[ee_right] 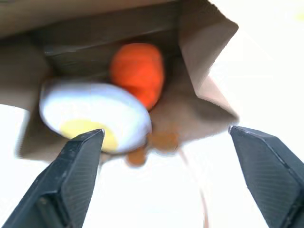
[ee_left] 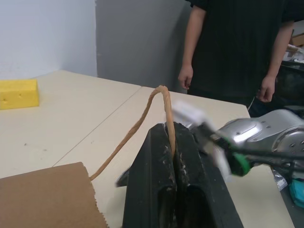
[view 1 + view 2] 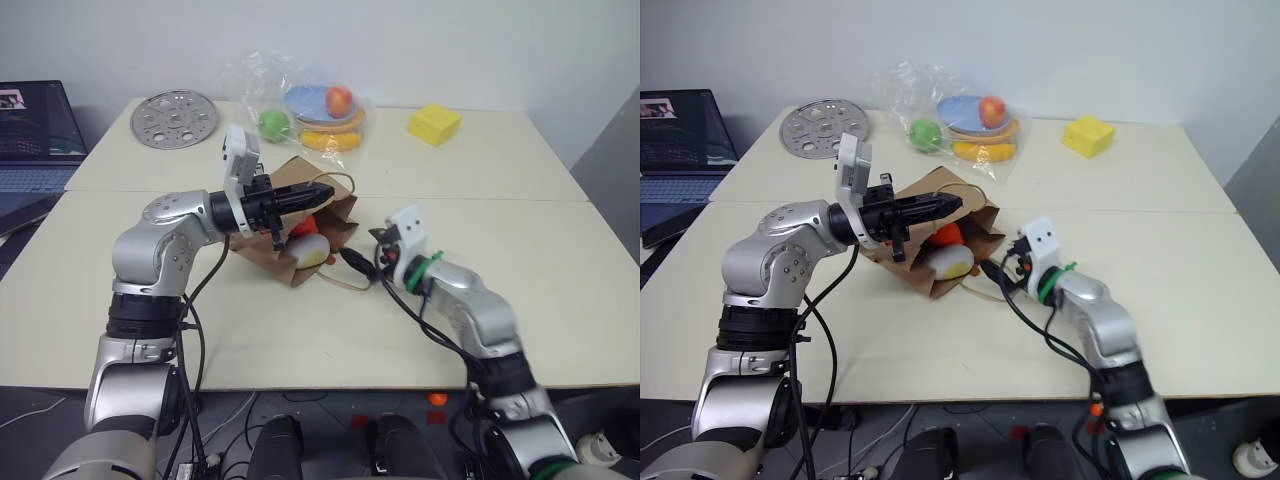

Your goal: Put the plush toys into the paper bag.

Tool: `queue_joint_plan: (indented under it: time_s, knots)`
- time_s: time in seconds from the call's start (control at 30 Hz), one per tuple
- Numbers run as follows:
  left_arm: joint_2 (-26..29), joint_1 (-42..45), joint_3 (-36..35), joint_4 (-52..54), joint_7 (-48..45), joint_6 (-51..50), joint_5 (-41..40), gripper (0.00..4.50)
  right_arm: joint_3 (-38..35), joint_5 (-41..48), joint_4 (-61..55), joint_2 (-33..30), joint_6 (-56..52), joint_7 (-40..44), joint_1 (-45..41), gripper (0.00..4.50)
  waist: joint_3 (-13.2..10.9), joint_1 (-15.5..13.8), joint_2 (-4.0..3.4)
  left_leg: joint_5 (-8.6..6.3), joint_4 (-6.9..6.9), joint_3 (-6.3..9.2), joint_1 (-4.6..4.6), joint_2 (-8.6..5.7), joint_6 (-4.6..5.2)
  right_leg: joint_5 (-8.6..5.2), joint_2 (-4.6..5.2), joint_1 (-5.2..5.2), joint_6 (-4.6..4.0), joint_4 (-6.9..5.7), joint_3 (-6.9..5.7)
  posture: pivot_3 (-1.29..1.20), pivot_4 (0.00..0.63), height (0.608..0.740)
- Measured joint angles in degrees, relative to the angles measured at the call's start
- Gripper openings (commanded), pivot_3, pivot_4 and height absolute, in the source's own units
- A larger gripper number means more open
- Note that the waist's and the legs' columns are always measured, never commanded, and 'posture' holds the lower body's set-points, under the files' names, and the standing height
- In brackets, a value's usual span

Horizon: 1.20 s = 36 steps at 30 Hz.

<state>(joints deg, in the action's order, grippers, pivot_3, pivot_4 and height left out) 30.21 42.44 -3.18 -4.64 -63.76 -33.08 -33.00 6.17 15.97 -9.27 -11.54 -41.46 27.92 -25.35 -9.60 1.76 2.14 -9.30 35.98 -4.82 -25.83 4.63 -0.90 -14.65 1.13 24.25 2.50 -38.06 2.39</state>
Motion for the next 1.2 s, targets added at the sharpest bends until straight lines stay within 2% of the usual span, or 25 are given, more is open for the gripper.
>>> queue_joint_plan:
  time_s: [0.13,0.2,0.37,0.53,0.63,0.93,0.97,1.2]
  knots:
    - [0.0,-0.1,0.0,0.1,0.1,0.0,0.0,0.00,2.2,2.3,-8.6,-6.0,-5.7,2.9,4.8,4.49,0.0,0.0,0.00,0.00,0.01,0.01,0.01,-0.02,0.00,-0.03,0.01,-0.04,-0.05,0.06,0.01,0.00,0.150,0.740]
    - [0.1,-0.1,0.0,0.1,0.2,0.0,0.0,0.00,4.4,2.3,-9.8,-6.7,-6.8,3.3,6.1,4.49,0.0,0.1,0.00,0.00,0.02,-0.02,0.02,-0.02,0.00,-0.03,0.01,-0.03,-0.07,0.06,0.04,0.00,0.150,0.740]
    - [-0.1,-0.1,0.0,0.1,0.1,0.1,0.0,0.00,9.5,0.5,-8.0,-6.6,-6.4,3.4,4.8,4.49,0.0,0.0,0.00,0.00,0.05,0.00,0.01,-0.03,0.01,-0.03,0.00,-0.01,-0.05,0.04,0.03,0.00,0.150,0.740]
    - [-0.2,-0.1,0.0,0.1,0.2,0.2,0.0,0.00,11.0,-2.6,-2.5,-6.0,-3.6,2.7,1.9,4.49,0.0,0.0,0.00,0.00,0.06,-0.03,-0.01,-0.06,0.00,-0.01,0.02,-0.02,-0.03,0.09,0.06,0.00,0.150,0.740]
    - [-0.1,-0.1,0.0,0.1,0.5,0.2,0.0,0.00,12.0,-5.0,1.2,-5.6,-0.5,2.1,1.3,3.61,0.0,0.0,0.01,0.00,0.03,-0.01,-0.01,-0.05,0.00,-0.02,0.01,-0.01,-0.02,0.08,0.03,0.00,0.150,0.740]
    - [0.0,-0.7,0.0,0.6,1.2,0.1,0.0,0.00,11.0,-6.1,2.7,-5.1,3.3,3.0,1.4,0.23,0.0,0.0,0.01,0.00,0.05,0.00,-0.01,-0.04,0.01,-0.01,0.00,-0.02,0.00,0.05,0.03,0.00,0.150,0.740]
    - [0.0,-0.7,-0.1,0.7,1.5,0.2,0.0,0.00,9.5,-5.2,2.6,-4.0,3.2,2.9,1.4,0.08,0.0,-0.1,0.01,0.00,0.05,0.00,-0.01,-0.04,0.01,-0.01,0.00,-0.02,0.00,0.05,0.03,0.00,0.150,0.740]
    - [-0.7,2.6,-1.2,-2.4,3.7,2.7,0.6,0.00,0.8,0.6,-5.9,-4.7,-0.5,2.2,1.8,0.08,0.0,-0.5,0.01,0.00,0.06,0.00,-0.03,-0.06,0.00,0.00,0.02,-0.04,0.02,0.07,0.01,0.00,0.150,0.740]
